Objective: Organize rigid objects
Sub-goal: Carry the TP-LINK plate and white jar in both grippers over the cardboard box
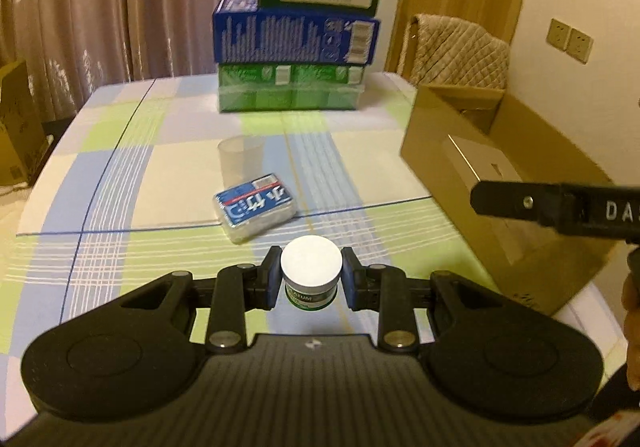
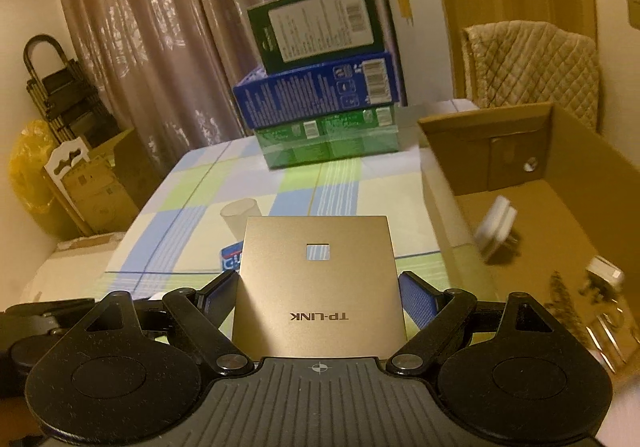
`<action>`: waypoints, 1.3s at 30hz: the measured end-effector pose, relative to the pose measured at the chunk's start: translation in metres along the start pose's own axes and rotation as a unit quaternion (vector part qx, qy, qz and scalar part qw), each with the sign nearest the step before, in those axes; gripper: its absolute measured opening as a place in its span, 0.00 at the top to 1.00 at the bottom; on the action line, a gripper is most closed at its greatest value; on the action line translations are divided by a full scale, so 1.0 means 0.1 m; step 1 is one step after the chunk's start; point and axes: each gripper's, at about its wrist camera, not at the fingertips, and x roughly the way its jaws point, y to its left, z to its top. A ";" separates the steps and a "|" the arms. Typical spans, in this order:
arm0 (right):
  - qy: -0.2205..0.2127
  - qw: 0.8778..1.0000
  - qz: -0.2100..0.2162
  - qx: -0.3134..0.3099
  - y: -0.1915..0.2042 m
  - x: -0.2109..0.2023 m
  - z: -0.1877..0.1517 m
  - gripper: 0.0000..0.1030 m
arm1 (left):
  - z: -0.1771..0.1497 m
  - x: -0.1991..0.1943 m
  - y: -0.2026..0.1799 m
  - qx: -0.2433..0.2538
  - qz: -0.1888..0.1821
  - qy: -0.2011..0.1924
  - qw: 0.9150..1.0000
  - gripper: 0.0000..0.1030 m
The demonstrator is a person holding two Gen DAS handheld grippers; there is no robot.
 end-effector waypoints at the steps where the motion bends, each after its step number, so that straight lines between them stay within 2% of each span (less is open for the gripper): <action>1: -0.002 1.000 -0.002 0.002 0.00 -0.08 0.00 0.20 | 0.01 -0.06 -0.05 0.002 -0.002 -0.003 1.000 0.75; 8: -0.025 0.999 -0.032 0.004 -0.21 -0.63 0.05 0.20 | 0.10 -0.31 -0.50 0.022 -0.035 -0.016 0.999 0.75; 21: -0.056 0.991 -0.113 0.047 -1.14 -1.33 0.14 0.20 | 0.39 -0.36 -1.43 0.065 -0.106 -0.028 0.992 0.75; 29: -0.053 0.989 -0.111 0.084 -1.57 -1.41 0.17 0.20 | 0.48 -0.16 -1.82 0.082 -0.133 -0.020 0.988 0.75; 39: -0.036 0.989 -0.102 0.100 -1.84 -1.26 0.23 0.20 | 0.51 0.21 -2.13 0.104 -0.149 0.002 0.983 0.75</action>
